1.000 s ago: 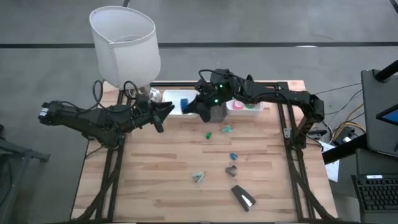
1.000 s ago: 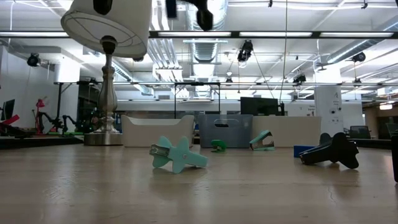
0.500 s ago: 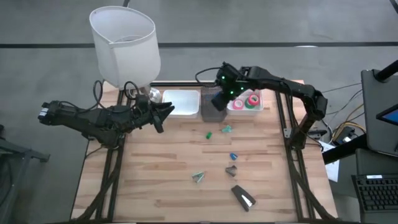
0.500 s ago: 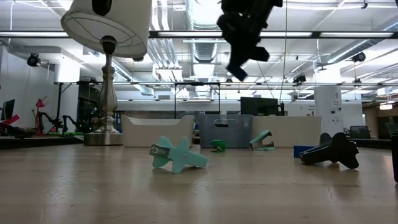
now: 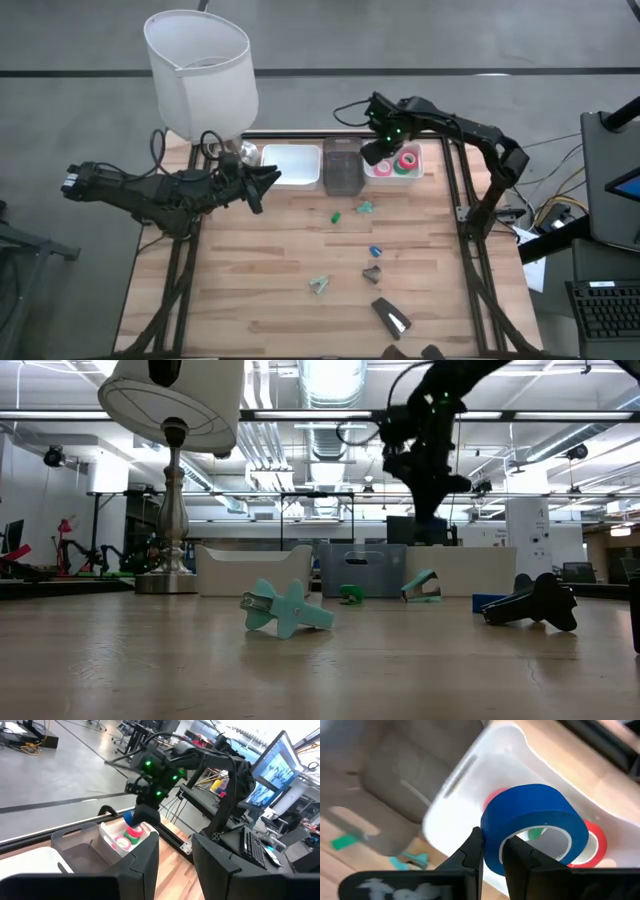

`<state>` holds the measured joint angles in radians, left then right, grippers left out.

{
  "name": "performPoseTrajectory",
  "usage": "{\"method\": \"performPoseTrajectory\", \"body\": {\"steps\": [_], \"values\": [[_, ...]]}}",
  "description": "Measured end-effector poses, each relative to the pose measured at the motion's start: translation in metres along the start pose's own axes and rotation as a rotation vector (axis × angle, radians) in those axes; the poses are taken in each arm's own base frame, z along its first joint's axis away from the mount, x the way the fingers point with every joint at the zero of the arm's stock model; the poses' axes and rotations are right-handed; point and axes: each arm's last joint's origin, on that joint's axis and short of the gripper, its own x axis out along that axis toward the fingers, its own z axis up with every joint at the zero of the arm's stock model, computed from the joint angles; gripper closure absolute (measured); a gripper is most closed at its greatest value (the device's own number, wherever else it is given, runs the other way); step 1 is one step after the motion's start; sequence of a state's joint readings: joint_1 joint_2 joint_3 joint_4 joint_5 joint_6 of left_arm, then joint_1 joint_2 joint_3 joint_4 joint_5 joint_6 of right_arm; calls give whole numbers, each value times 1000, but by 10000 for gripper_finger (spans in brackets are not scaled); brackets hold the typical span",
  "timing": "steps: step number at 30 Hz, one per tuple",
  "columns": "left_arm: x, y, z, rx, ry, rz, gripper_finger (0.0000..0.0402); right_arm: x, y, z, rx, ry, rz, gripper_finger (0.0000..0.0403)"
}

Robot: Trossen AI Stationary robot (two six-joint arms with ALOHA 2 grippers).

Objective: Pick and place Stapler, Stapler remover, tape
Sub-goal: Put the blue tape into the right white bin

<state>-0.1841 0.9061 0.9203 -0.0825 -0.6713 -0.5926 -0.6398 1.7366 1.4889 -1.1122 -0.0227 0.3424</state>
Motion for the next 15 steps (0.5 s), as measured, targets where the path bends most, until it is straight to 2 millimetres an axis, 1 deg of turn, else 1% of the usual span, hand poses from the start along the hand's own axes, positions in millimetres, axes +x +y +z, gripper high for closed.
{"method": "performPoseTrajectory", "body": {"steps": [6, 15], "values": [[0, 0, 0, 1, 1, 1, 282, 25, -2, -3, -4, 35, -8, 355], [0, 0, 0, 0, 1, 0, 285, 55, -3, -3, -6, 113, -20, 354]]}}
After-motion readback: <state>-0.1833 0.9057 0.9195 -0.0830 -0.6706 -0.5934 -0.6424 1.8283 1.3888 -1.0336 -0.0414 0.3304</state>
